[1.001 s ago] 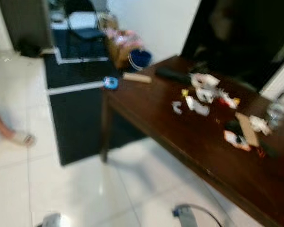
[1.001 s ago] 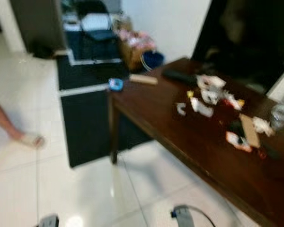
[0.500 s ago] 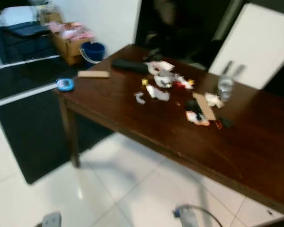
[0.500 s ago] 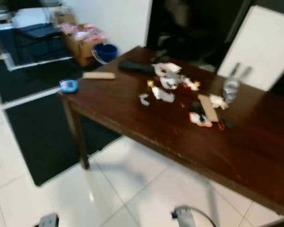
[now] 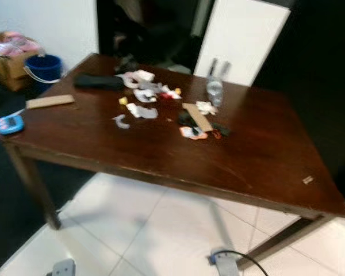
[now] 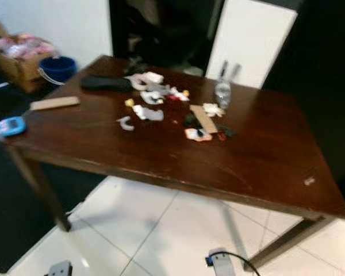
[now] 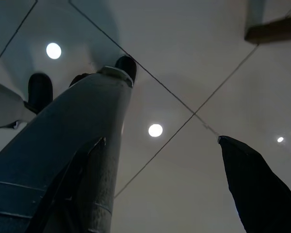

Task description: Picking trash to rubbish bin

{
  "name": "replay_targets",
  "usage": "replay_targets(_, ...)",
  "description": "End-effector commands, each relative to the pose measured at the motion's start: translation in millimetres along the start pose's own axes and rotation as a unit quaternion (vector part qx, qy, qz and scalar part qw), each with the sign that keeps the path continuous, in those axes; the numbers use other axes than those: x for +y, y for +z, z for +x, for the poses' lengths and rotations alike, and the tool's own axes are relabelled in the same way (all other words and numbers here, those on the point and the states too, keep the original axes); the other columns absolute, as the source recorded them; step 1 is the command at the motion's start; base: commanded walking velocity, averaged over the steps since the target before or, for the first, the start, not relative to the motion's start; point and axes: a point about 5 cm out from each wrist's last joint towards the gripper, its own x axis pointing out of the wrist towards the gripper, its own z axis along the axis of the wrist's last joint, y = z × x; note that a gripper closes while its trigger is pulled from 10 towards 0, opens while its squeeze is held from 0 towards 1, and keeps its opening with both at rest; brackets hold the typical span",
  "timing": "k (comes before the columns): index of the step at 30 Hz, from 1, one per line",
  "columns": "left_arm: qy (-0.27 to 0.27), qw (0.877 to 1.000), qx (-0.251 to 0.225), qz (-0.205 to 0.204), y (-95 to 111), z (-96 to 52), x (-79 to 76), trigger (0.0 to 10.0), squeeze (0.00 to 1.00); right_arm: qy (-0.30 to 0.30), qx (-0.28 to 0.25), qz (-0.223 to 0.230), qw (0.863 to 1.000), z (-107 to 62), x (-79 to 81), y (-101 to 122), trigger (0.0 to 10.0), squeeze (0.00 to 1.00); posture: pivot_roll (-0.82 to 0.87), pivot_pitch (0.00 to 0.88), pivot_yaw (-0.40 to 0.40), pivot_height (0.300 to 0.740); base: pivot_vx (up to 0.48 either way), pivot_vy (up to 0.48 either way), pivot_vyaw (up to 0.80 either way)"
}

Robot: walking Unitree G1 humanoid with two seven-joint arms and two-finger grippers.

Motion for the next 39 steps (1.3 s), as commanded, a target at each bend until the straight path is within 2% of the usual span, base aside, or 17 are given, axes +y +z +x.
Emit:
replay_targets(1,-0.002,1.0,0.009,0.006,-4,-0.1,-1.7,10.0,0.0,0.005,0.029,0.005,1.0,-0.6,2.3,-16,10.0,0.0,0.19,0.067,-0.062,0.74,0.0,0.0,-0.8)
replay_targets(5,-0.002,1.0,0.01,0.009,-3,0.1,-1.7,10.0,0.0,0.007,0.027,0.013,1.0,-0.4,3.1,-16,10.0,0.0,0.19,0.067,-0.062,0.74,0.0,0.0,-0.75)
replay_targets(13,0.01,1.0,0.003,-0.002,-3,-0.7,1.1,10.0,0.0,0.028,0.007,0.026,0.999,0.2,7.6,-10,10.0,0.0,0.19,0.079,-0.058,0.74,0.0,0.0,0.0)
replay_targets(18,0.017,1.0,0.003,0.0,-3,-1.5,3.4,10.0,0.0,0.028,0.009,0.017,0.999,0.4,8.6,-9,10.0,0.0,0.21,0.084,-0.055,0.74,0.0,0.0,0.0)
replay_targets(23,0.043,0.999,0.008,0.024,-2,-5.2,14.6,10.0,0.0,0.031,0.008,0.014,0.999,1.3,14.3,-8,10.0,0.0,0.24,0.084,-0.031,0.74,0.0,0.0,0.0)
replay_targets(25,0.053,0.998,0.008,0.036,-1,-8.0,22.1,10.0,0.0,0.037,0.007,0.016,0.999,2.1,22.2,-6,10.0,0.0,0.27,0.082,0.02,0.74,0.0,0.0,0.0)
replay_targets(29,0.055,0.997,0.01,0.048,1,-10.0,27.2,10.0,0.0,0.044,0.004,0.023,0.999,2.9,31.1,-5,10.0,0.0,0.27,0.084,0.042,0.74,0.0,0.0,0.0)
replay_targets(31,0.063,0.996,0.013,0.061,3,-14.1,36.9,10.0,0.0,0.052,0.0,0.038,0.998,3.6,40.6,-5,10.0,0.0,0.28,0.093,0.074,0.74,0.0,0.0,0.0)
replay_targets(37,0.076,0.995,0.005,0.059,8,-17.7,46.3,10.0,0.0,0.055,0.003,0.038,0.998,3.6,44.2,-7,10.0,0.0,0.28,0.113,0.08,0.74,0.0,0.0,0.0)
replay_targets(39,0.078,0.996,-0.005,0.05,12,-17.9,47.7,10.0,0.0,0.046,0.008,0.04,0.998,2.9,37.4,-13,10.0,0.0,0.26,0.142,0.076,0.74,0.0,0.0,0.0)
